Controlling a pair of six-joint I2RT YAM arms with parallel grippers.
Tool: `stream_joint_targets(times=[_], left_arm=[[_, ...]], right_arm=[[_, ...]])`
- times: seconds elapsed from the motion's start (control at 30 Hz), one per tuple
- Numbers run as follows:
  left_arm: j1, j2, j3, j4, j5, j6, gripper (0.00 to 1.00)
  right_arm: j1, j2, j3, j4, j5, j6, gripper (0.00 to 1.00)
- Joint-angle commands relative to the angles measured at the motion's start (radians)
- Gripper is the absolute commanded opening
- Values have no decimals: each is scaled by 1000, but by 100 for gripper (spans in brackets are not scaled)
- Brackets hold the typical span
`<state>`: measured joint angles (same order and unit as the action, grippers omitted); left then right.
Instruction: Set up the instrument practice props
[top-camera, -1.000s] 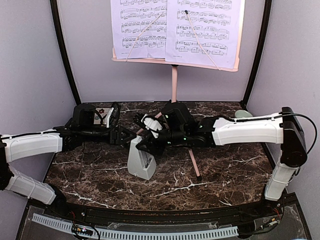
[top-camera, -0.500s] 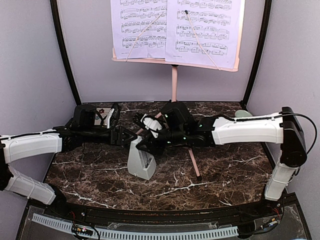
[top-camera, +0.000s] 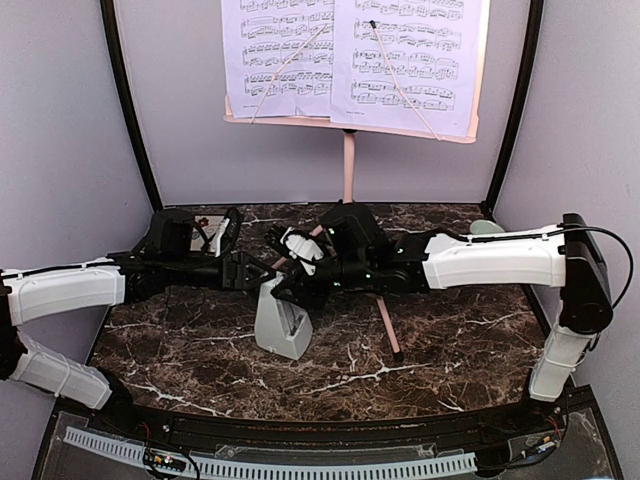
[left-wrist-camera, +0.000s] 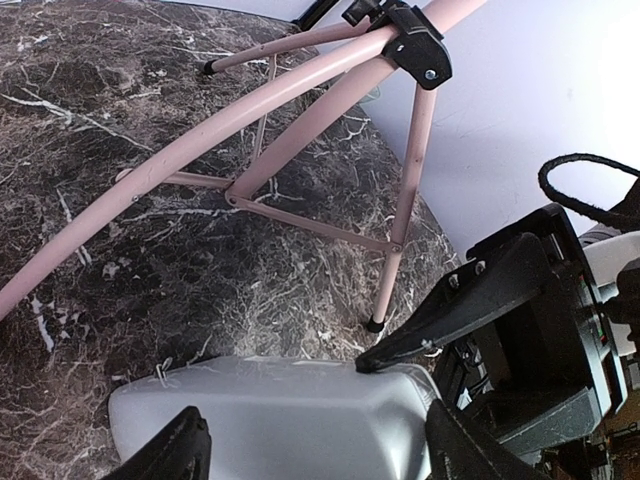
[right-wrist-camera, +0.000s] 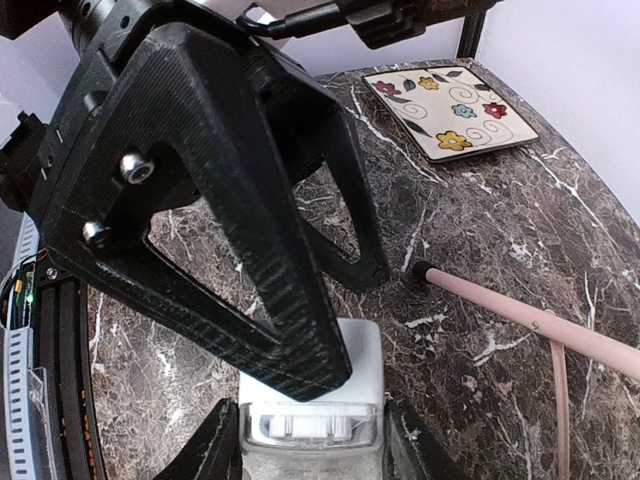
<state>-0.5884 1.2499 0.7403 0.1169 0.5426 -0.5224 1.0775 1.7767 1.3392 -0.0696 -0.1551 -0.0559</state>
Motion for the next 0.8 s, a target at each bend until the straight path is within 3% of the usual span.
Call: stream_joint_targets(times=[0.0,0.4,0.77], left_arm=[[-10,25,19,-71,-6,-21,75],[-10,98,33,-265,-118,30,66],[-9,129,-5,-335,-194,28,62]], right_arm=[[9,14,24,27,21,-17,41],[8,-41,-86,55,33,16,42],[9,-85,-175,91,50,55,41]])
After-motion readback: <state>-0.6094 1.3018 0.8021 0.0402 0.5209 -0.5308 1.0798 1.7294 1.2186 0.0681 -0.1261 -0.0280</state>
